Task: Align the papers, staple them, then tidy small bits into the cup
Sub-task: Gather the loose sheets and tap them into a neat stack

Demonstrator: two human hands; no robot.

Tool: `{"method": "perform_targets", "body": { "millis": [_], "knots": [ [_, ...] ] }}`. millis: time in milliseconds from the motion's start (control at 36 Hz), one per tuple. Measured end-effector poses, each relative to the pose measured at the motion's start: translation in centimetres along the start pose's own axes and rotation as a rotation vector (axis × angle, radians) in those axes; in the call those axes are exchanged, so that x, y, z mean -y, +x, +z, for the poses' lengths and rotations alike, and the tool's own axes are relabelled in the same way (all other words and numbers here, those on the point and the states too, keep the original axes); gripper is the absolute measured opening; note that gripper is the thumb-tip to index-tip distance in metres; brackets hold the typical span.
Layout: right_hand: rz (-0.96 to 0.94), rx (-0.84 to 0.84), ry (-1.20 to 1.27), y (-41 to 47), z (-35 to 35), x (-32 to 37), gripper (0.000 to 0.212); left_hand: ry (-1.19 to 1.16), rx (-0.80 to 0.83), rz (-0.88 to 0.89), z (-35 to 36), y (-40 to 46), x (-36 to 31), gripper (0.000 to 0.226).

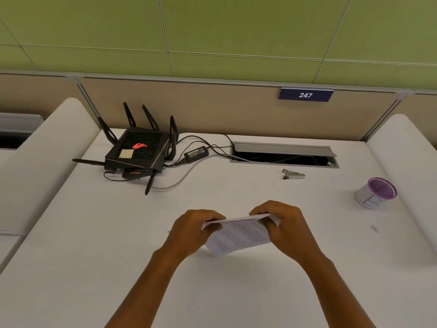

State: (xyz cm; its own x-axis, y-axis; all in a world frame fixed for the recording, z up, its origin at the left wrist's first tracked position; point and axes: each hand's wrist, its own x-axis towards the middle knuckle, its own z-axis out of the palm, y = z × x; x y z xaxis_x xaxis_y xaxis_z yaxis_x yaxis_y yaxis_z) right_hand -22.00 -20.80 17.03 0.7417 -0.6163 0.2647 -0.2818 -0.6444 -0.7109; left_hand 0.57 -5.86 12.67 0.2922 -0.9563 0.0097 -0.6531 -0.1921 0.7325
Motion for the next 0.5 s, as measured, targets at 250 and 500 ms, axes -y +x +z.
{"method": "perform_targets", "body": {
  "millis": [250,500],
  "knots": [
    [0.229,-0.039,0.218,-1.8,-2.9,-1.8,0.029,-0.106,-0.12,-0.282,-2.3,-4.2,6.4,0.045],
    [0.447,-0.189,0.452,-3.1,-1.7,-2.2,0.012,-0.592,-0.232,-0.385,-1.7,-3.5,3.4,0.023]
  ]
}}
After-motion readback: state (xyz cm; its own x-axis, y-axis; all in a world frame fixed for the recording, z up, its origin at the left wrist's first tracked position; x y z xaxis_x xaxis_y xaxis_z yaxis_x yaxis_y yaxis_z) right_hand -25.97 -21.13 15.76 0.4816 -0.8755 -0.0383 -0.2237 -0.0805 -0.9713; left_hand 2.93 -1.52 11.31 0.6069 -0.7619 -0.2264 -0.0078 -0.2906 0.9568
